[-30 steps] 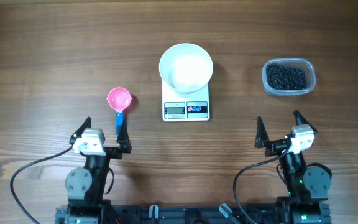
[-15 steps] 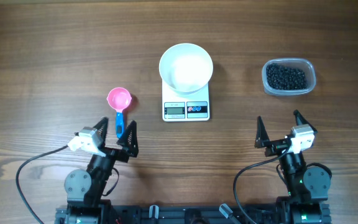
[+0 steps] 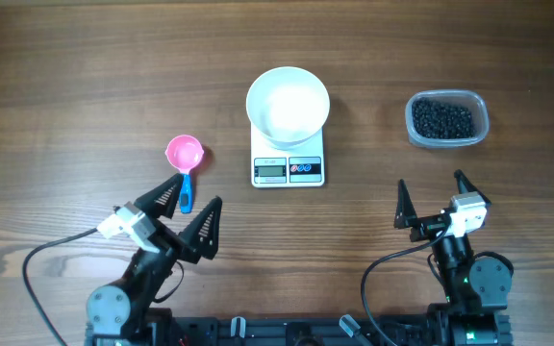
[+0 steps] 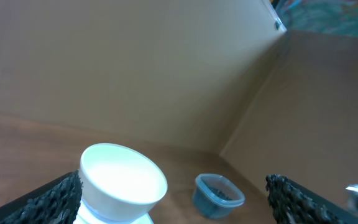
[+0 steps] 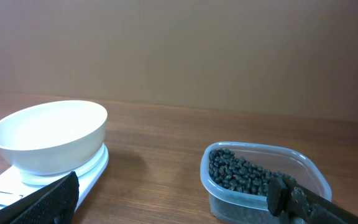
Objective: Scoop item into bowl and weigh 150g on scale
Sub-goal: 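Raise the left gripper and move it toward the pink measuring cup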
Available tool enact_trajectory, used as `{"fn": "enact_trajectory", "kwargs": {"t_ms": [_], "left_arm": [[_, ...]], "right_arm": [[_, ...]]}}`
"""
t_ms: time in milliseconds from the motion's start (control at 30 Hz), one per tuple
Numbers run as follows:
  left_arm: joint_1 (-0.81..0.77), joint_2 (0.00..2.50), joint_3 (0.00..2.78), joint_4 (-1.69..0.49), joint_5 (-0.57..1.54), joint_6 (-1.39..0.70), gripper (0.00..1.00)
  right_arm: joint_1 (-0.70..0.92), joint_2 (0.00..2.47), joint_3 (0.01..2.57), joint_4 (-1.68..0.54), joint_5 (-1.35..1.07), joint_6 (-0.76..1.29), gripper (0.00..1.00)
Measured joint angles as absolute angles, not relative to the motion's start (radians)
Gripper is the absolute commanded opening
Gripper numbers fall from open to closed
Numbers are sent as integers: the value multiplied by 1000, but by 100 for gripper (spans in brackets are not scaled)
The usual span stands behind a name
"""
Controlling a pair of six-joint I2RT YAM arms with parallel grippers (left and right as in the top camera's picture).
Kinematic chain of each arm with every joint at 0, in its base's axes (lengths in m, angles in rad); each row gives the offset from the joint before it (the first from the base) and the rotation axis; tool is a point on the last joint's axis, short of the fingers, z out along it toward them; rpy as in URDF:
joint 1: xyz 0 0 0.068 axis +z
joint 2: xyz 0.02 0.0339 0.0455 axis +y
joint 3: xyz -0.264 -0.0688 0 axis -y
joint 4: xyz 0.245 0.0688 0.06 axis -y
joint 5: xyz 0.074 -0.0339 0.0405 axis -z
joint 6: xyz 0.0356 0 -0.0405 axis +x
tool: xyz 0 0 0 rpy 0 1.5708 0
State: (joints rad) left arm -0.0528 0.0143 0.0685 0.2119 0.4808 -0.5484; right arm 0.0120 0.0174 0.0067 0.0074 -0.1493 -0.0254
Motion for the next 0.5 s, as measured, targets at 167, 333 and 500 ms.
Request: {"fn": "enact_trajectory", "kwargs": {"t_ms": [167,333,500], "left_arm": [[-53,14,201,121,489,-537,100],[-53,29,385,-118,456,-447,100],[-53,124,591,-342,394,-405,100]], "right_arm": [[12,17,7,7,-150,-25,100],[12,17,7,7,-149,-25,100],[12,17,7,7,-150,-25,100]]}}
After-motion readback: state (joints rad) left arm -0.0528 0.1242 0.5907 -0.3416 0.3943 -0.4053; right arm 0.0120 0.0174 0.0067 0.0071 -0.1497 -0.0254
